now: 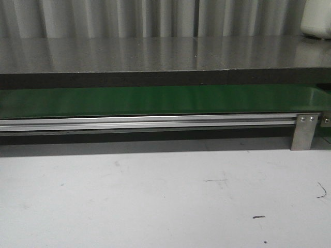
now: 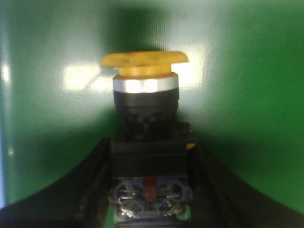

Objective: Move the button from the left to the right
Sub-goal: 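Lift the button with the left gripper and lower it onto the belt, then open the left gripper and withdraw it from the button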

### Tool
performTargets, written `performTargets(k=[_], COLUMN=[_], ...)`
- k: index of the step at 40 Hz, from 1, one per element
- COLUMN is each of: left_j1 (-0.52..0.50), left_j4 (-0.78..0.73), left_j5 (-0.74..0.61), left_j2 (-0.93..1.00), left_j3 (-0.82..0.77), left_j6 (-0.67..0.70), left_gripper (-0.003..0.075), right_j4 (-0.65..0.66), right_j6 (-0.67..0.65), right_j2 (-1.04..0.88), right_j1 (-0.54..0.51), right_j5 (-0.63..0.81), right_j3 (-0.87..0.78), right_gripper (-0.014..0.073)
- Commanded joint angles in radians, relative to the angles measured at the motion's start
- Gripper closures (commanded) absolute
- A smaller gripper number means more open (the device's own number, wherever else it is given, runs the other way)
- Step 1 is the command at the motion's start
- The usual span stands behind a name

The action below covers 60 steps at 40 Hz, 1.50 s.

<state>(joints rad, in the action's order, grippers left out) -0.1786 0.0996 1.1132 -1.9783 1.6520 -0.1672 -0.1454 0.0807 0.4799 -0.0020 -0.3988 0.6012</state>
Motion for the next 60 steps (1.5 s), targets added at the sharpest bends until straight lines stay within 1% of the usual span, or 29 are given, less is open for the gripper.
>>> performTargets(k=[1, 3, 5, 8, 11, 16, 18, 20, 25, 29, 31, 33, 36, 38, 40, 41, 45, 51, 56, 60], left_j1=[0.011, 0.011, 0.011, 0.011, 0.011, 0.018, 0.025, 0.034, 0.056, 0.07, 0.079, 0.085, 0.088, 0.088, 0.088, 0.088, 0.088, 0.088, 0.088, 0.088], left_j4=[0.005, 0.005, 0.005, 0.005, 0.005, 0.007, 0.009, 0.009, 0.009, 0.009, 0.009, 0.009, 0.009, 0.009, 0.009, 0.009, 0.009, 0.009, 0.006, 0.006], left_j5=[-0.054, -0.055, -0.055, -0.053, -0.049, -0.042, -0.037, -0.035, -0.034, -0.016, -0.009, -0.007, 0.002, 0.015, 0.043, 0.051, 0.117, 0.148, 0.1, 0.002], left_j2=[0.067, 0.067, 0.067, 0.067, 0.067, 0.067, 0.071, 0.081, 0.118, 0.161, 0.183, 0.204, 0.225, 0.237, 0.246, 0.247, 0.262, 0.317, 0.423, 0.539], left_j3=[-0.014, -0.016, -0.016, -0.016, -0.016, -0.01, 0.001, 0.015, 0.055, 0.08, 0.085, 0.087, 0.087, 0.087, 0.087, 0.087, 0.087, 0.073, -0.01, -0.139], left_j6=[0.011, 0.011, 0.011, 0.009, 0.009, 0.009, 0.009, 0.009, 0.009, -0.001, -0.001, -0.001, -0.001, -0.001, -0.001, -0.001, -0.001, 0.013, 0.03, 0.031], left_gripper=[0.0736, 0.0718, 0.0674, 0.0582, 0.0439, 0.0246, 0.0206, 0.0192, 0.0204, 0.0269, 0.0334, 0.0427, 0.0542, 0.0641, 0.072, 0.0742, 0.0741, 0.0741, 0.0741, 0.0741], right_j4=[0.004, 0.004, 0.004, 0.004, 0.004, 0.004, 0.004, 0.004, 0.004, 0.004, 0.004, 0.004, 0.004, 0.004, 0.004, 0.004, 0.004, 0.004, 0.004, 0.004], right_j6=[0.008, 0.008, 0.008, 0.008, 0.008, 0.008, 0.008, 0.008, 0.008, 0.008, 0.008, 0.008, 0.008, 0.008, 0.008, 0.008, 0.008, 0.008, 0.008, 0.008], right_j2=[0.011, 0.011, 0.011, 0.011, 0.011, 0.011, 0.011, 0.011, 0.011, 0.011, 0.011, 0.011, 0.011, 0.011, 0.011, 0.011, 0.011, 0.011, 0.011, 0.011], right_j1=[-0.003, -0.003, -0.003, -0.003, -0.003, -0.003, -0.003, -0.003, -0.003, -0.003, -0.003, -0.003, -0.003, -0.003, -0.003, -0.003, -0.003, -0.003, -0.003, -0.003], right_j5=[0.073, 0.073, 0.073, 0.073, 0.073, 0.073, 0.073, 0.073, 0.073, 0.073, 0.073, 0.073, 0.073, 0.073, 0.073, 0.073, 0.073, 0.073, 0.073, 0.073], right_j3=[0.035, 0.035, 0.035, 0.035, 0.035, 0.035, 0.035, 0.035, 0.035, 0.035, 0.035, 0.035, 0.035, 0.035, 0.035, 0.035, 0.035, 0.035, 0.035, 0.035], right_gripper=[-0.0069, -0.0069, -0.0069, -0.0069, -0.0069, -0.0069, -0.0069, -0.0069, -0.0069, -0.0069, -0.0069, -0.0069, -0.0069, -0.0069, -0.0069, -0.0069, -0.0069, -0.0069, -0.0069, -0.0069])
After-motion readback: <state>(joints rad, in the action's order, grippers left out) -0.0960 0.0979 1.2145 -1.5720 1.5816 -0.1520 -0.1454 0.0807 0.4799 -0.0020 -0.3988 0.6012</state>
